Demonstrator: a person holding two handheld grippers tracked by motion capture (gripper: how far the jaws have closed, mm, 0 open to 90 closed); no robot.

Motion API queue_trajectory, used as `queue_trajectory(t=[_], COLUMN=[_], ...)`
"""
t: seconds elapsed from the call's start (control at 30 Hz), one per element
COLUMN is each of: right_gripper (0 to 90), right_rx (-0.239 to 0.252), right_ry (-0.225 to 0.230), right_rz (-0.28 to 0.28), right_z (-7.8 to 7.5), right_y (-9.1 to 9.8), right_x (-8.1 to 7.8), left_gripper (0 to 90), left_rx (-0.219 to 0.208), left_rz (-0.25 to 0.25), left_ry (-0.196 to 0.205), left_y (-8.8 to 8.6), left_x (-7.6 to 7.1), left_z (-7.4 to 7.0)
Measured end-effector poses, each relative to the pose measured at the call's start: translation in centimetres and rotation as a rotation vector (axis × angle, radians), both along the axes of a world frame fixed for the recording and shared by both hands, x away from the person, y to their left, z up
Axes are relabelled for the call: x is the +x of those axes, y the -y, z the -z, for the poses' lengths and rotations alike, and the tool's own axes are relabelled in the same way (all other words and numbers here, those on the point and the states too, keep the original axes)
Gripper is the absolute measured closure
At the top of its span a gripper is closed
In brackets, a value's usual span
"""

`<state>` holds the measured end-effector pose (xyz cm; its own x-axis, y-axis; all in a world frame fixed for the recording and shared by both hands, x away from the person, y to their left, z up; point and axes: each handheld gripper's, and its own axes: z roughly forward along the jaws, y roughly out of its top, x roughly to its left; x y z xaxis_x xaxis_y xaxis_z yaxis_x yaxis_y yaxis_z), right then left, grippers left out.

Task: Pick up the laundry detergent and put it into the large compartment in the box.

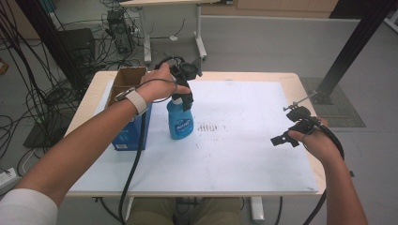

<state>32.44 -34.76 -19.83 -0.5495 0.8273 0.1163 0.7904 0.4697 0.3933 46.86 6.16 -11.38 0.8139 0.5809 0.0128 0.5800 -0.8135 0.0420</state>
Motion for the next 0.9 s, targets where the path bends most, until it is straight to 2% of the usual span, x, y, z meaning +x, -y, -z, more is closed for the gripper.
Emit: queue_trajectory(t=[0.9], right_gripper=[7.5], right_rx=[0.000], right_ry=[0.008], right_rz=[-0.004], right_z=[-0.11], right_y=[-0.06], right_x=[-0.08], left_gripper=[9.1], left_rx=[-0.003], left_rz=[-0.006], left_ry=[0.002], left_y=[-0.18], left_x=[-0.11], left_z=[-0.14])
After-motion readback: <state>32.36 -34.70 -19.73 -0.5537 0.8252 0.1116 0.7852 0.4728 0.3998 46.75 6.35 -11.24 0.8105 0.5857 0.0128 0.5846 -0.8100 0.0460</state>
